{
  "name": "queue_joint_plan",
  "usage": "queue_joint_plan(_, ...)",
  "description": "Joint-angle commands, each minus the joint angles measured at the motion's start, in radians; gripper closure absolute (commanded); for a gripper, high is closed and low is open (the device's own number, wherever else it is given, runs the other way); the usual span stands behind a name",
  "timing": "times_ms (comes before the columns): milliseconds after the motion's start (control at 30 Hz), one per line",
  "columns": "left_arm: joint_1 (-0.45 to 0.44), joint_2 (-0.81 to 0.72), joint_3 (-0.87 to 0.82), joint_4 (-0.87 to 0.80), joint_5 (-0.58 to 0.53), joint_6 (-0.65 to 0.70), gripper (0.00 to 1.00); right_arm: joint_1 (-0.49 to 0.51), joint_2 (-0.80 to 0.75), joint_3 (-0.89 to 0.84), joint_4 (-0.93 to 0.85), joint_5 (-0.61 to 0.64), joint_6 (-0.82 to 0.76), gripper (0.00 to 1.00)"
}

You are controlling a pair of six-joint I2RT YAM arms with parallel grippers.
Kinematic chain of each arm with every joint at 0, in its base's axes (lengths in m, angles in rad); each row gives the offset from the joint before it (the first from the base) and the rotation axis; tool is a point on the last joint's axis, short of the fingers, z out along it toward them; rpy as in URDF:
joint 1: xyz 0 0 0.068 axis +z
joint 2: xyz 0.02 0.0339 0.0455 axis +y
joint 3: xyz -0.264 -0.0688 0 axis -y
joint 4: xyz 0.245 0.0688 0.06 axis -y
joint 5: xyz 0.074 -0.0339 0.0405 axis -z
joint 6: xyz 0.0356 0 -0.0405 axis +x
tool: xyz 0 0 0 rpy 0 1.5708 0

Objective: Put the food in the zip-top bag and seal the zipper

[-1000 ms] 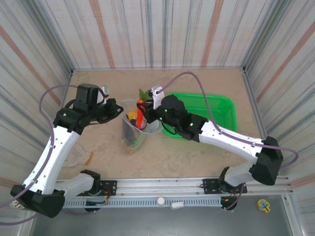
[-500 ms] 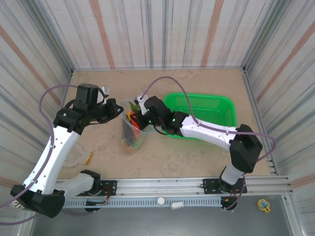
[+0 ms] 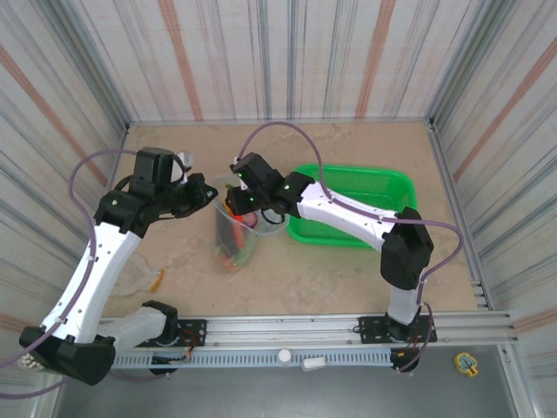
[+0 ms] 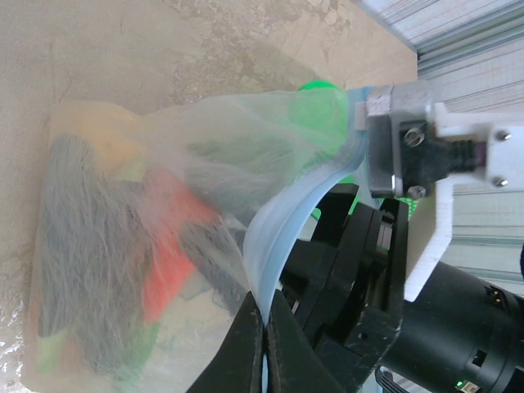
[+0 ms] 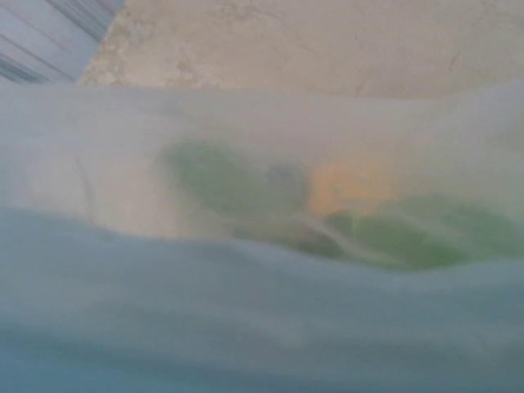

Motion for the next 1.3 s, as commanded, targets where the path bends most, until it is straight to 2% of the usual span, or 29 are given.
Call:
queue_joint_plan(0,0.01,0.0,0.001,0.007,-0.001,-0.003,1.0,0.0,0.012,0.03,-0.074,-0.012,0.033,0.43)
queue_joint_plan(167,0.011,0.0,-0.002,0.007,-0.003,-0.003,1.0,0.005,0.015,0.039,-0.096,0.019,0.031,0.42)
queue_joint_plan(300,0.01,-0.001,0.0,0.001,-0.01,0.001,1.0,-0.003,-0.019,0.047,-0.102,0.022,0.022,0.5)
queue_joint_plan(567,0.012,-0.006,0.012,-0.027,-0.023,0.022,1.0,-0.051,-0.185,0.02,-0.113,0.052,-0.021,0.64)
queue_joint_plan(767,0.013,-0.02,0.015,-0.047,-0.035,0.033,1.0,-0.129,-0.337,-0.051,-0.124,0.043,-0.026,0.66)
queue_joint_plan(900,0.013,-0.023,0.023,-0.061,-0.038,0.042,1.0,-0.217,-0.385,-0.054,-0.27,-0.001,0.024,0.66)
queue_joint_plan(1033,0.012,-0.032,0.027,-0.075,-0.039,0.05,1.0,-0.233,-0.436,-0.105,-0.472,0.176,0.006,0.71)
queue_joint_plan(1100,0.013,-0.04,0.028,-0.081,-0.043,0.056,1.0,-0.253,-0.475,-0.175,-0.548,0.207,0.035,0.7)
queue_joint_plan(1267,0.013,-0.043,0.02,-0.079,-0.034,0.057,1.0,-0.277,-0.573,-0.324,-0.739,0.314,0.237,0.53)
